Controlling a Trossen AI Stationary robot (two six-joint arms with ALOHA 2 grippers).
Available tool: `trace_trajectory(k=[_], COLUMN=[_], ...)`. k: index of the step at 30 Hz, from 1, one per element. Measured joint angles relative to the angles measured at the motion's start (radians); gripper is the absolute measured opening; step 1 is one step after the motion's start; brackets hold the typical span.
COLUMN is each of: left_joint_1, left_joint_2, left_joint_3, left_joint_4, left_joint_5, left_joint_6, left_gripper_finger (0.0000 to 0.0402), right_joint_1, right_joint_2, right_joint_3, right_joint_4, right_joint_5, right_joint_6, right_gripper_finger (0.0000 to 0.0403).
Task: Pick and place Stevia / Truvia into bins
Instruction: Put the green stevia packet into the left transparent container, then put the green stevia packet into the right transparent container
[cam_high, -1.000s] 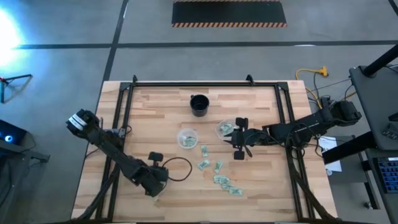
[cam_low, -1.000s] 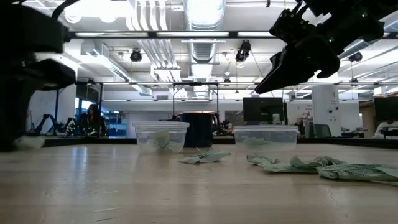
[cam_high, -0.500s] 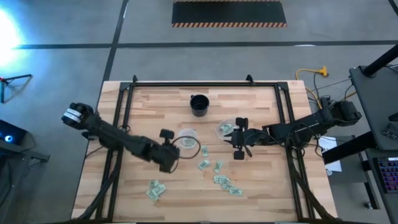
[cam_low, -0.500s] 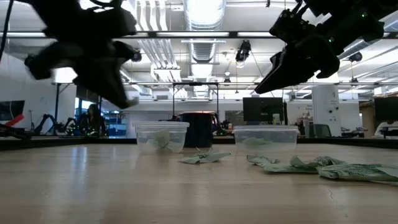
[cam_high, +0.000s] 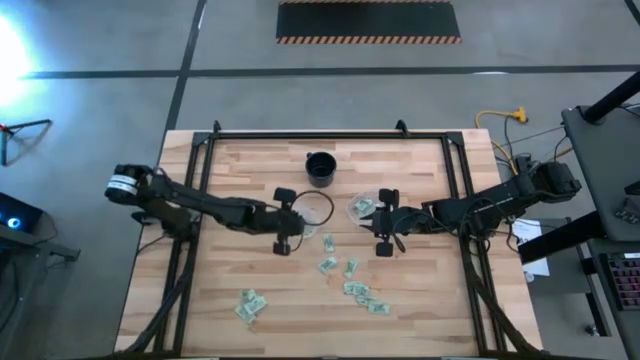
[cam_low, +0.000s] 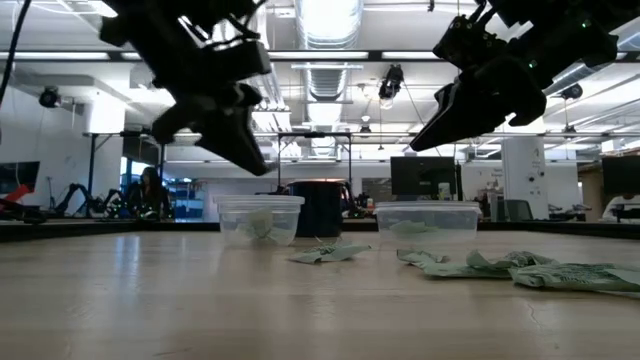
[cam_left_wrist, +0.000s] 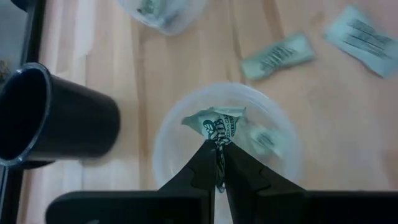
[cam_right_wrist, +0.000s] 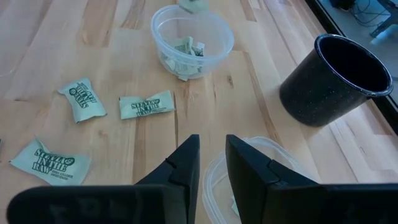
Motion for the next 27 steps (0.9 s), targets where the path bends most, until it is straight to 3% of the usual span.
trace_trajectory(k=[6,17,23,27], left_joint_1=[0.023,0.025,0.013,-0.023], left_joint_2=[0.042,0.051,0.006,-0.053], left_joint_3=[0.003,0.007,0.054,0.06], left_joint_4=[0.024,0.017,-0.075,-0.121], left_joint_5=[0.024,0.018,0.015,0.016], left_joint_6=[0.052,0.06,0.054,0.032], left_gripper_finger=[0.0011,0.0083,0.0089,0.0089], right_joint_1=[0.0,0.0,0.006,0.049], right_joint_2=[0.0,0.0,0.0,0.021], right_joint_3=[0.0,0.0,0.0,0.001], right_joint_4=[-0.001,-0.005,0.017,0.064], right_joint_5=[0.0,-0.01,-0.233,-0.3], right_joint_6=[0.01,0.024,0.019,-0.002], right_gripper_finger=[0.0068,0.0068,0.0068,0.0068])
